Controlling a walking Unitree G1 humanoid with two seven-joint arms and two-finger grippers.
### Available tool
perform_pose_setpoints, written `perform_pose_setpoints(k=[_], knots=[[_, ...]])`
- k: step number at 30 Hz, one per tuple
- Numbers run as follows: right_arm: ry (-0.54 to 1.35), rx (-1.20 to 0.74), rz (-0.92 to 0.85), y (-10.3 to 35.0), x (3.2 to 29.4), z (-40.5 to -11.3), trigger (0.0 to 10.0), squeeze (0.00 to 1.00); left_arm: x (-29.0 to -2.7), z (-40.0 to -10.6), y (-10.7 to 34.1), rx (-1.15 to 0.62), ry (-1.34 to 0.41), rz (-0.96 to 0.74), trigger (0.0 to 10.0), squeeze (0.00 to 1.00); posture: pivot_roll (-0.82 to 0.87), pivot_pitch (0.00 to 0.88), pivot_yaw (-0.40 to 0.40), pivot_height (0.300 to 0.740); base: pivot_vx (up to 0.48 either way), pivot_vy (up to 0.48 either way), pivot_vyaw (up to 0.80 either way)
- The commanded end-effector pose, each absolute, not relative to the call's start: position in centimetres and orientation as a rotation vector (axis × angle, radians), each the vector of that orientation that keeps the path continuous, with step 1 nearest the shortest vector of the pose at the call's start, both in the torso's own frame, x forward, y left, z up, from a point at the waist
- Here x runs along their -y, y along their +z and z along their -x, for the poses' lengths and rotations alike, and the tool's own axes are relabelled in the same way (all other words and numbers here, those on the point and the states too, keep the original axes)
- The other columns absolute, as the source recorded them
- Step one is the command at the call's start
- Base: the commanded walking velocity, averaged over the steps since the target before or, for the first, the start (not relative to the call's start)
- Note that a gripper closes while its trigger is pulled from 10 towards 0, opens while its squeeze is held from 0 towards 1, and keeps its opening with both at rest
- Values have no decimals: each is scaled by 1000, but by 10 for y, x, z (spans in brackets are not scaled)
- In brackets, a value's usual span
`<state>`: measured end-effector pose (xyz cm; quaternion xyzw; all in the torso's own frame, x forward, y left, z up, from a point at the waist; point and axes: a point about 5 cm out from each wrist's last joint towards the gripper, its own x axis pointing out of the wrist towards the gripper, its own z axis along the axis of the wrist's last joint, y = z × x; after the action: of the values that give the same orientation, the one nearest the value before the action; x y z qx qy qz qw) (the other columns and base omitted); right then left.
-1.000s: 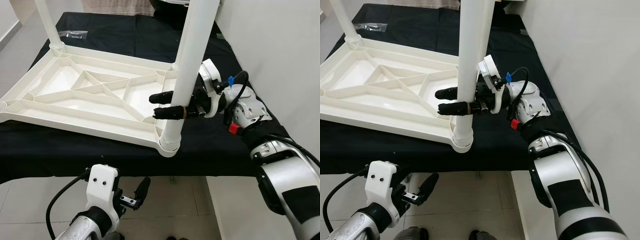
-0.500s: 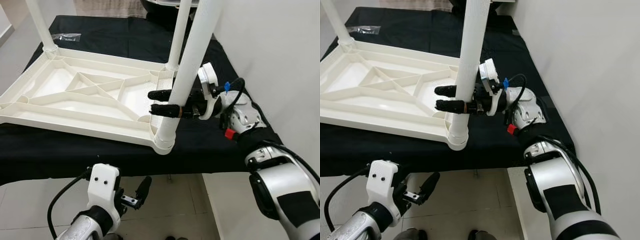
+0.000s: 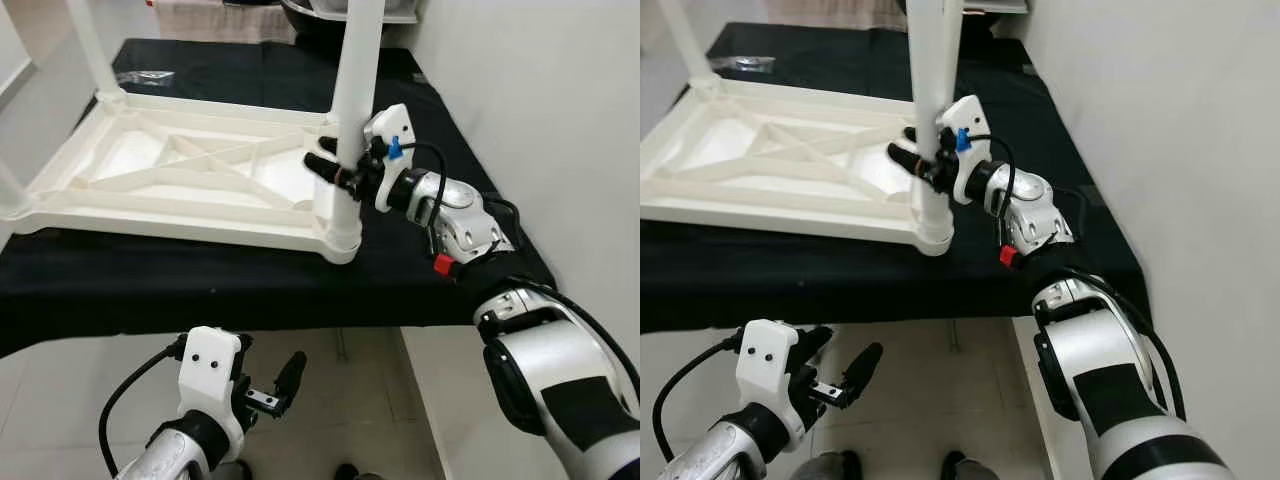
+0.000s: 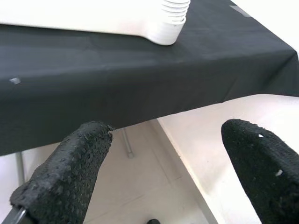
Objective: Building children table
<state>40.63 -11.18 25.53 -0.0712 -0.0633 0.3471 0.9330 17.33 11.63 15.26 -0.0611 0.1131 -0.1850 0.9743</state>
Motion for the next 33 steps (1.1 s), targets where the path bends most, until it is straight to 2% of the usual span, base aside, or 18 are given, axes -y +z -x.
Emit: perform_pose_setpoints(k=[1,6,8,9,11,17,27,29,30,33], knots=[[566,-103,123,206,127,-408,10000,0,-115,-173,148,-254,-369,122,10000,0,178,242,-107,740,0,0,0],[489,-119,127,204,126,-410,10000,0,-115,-173,148,-253,-369,124,10000,0,178,242,-107,740,0,0,0],[313,-125,11,204,124,-414,10000,0,-115,-174,148,-252,-369,126,10000,0,176,246,-110,740,0,0,0],[313,-125,11,204,124,-414,10000,0,-115,-174,148,-252,-369,126,10000,0,176,246,-110,740,0,0,0],[167,-149,-72,200,124,-415,10000,0,-115,-174,148,-252,-370,128,10000,0,173,246,-108,740,0,0,0],[46,-194,-128,191,119,-413,10000,0,-115,-173,148,-253,-371,128,10000,0,172,241,-108,740,0,0,0],[-113,-158,-122,196,109,-413,10000,0,-114,-172,148,-253,-373,127,10000,0,184,223,-113,740,0,0,0],[-170,-141,-140,198,107,-412,10000,0,-114,-172,148,-254,-373,126,10000,0,185,220,-111,740,0,0,0],[-289,-105,-182,199,102,-408,10000,0,-115,-171,147,-255,-374,124,10000,0,187,215,-110,740,0,0,0],[-346,-87,-199,200,100,-406,10000,0,-115,-172,147,-256,-375,124,10000,0,187,209,-110,740,0,0,0]])
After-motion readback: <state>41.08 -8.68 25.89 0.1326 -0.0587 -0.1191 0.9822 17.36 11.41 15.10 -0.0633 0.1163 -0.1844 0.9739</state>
